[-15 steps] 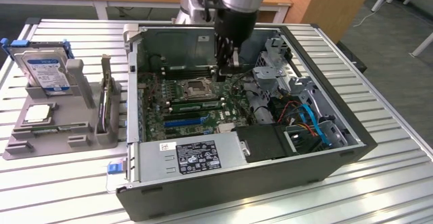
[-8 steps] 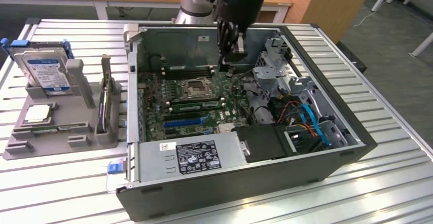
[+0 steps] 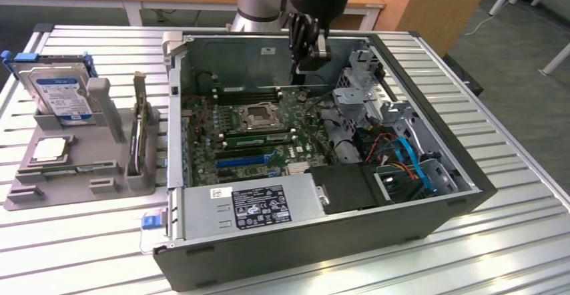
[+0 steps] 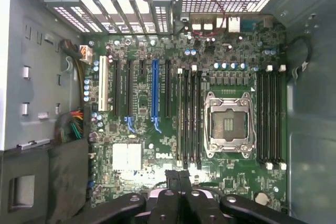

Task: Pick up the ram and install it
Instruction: 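Press down the ram until it locks into place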

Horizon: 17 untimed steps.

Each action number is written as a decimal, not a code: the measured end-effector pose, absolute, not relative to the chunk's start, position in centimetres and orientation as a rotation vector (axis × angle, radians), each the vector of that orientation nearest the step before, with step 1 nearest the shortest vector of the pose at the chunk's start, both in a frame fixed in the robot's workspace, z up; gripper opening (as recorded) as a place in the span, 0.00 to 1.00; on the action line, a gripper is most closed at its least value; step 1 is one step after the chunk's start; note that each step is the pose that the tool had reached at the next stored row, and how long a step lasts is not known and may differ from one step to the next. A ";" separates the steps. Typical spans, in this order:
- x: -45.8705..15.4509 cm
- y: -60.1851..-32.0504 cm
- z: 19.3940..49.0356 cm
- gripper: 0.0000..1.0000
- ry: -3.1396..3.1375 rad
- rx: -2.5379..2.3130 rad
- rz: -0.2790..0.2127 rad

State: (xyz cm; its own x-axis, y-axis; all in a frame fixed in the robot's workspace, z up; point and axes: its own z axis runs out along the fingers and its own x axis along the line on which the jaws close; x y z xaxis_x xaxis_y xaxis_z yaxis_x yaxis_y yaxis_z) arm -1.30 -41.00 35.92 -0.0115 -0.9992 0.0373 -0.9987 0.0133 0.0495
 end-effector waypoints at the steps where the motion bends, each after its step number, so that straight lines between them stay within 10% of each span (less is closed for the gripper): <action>1: -1.3 -41.0 35.9 0.11 -2.191 2.165 -0.014; 17: -1.3 -41.0 35.9 0.11 -2.191 2.164 -0.014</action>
State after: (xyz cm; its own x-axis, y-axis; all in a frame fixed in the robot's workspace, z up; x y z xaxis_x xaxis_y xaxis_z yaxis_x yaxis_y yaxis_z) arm -1.29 -41.00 35.92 -0.0114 -0.9992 0.0374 -0.9987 0.0133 0.0495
